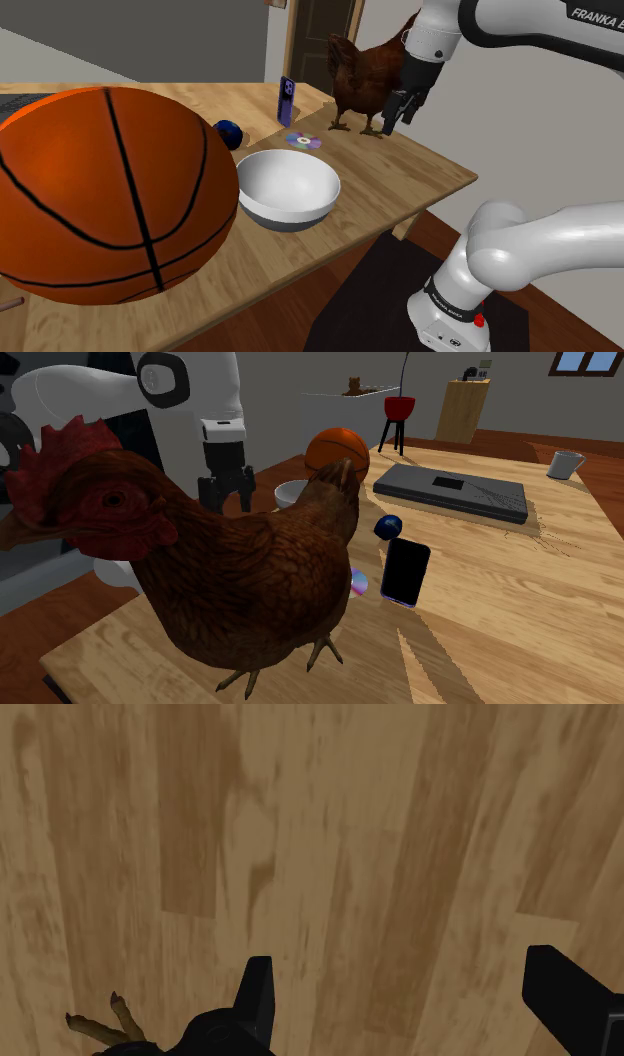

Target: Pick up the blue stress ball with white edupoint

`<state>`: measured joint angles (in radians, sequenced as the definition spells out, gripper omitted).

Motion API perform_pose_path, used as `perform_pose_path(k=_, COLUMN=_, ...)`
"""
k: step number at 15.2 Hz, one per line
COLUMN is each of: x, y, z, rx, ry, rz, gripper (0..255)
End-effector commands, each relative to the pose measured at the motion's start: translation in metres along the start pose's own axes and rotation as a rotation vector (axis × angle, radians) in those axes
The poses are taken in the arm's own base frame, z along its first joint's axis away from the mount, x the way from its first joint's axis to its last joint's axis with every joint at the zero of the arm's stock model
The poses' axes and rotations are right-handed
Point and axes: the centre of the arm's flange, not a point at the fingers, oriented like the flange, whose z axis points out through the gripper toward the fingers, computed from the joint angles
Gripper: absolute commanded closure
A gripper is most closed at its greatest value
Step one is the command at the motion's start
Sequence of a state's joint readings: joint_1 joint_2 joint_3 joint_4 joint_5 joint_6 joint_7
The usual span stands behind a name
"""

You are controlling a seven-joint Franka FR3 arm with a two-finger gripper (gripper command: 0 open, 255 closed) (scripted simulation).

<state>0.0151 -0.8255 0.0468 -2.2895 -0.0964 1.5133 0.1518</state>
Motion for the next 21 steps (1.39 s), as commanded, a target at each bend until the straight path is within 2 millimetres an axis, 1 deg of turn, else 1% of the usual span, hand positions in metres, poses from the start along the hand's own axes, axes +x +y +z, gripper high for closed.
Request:
perform_pose_path(k=1, x=0.000, y=0.000, z=0.000, rx=0.000, ry=0.000, rz=0.000, gripper=0)
perform_pose_path(k=11, x=0.100, y=-0.084, z=0.014, rx=-0.037, ry=0.028, rz=-0.065, gripper=0)
perform_pose_path(k=21, x=0.195, y=-0.175, z=0.028, rx=-0.073, ry=0.057, rz=-0.130, gripper=0)
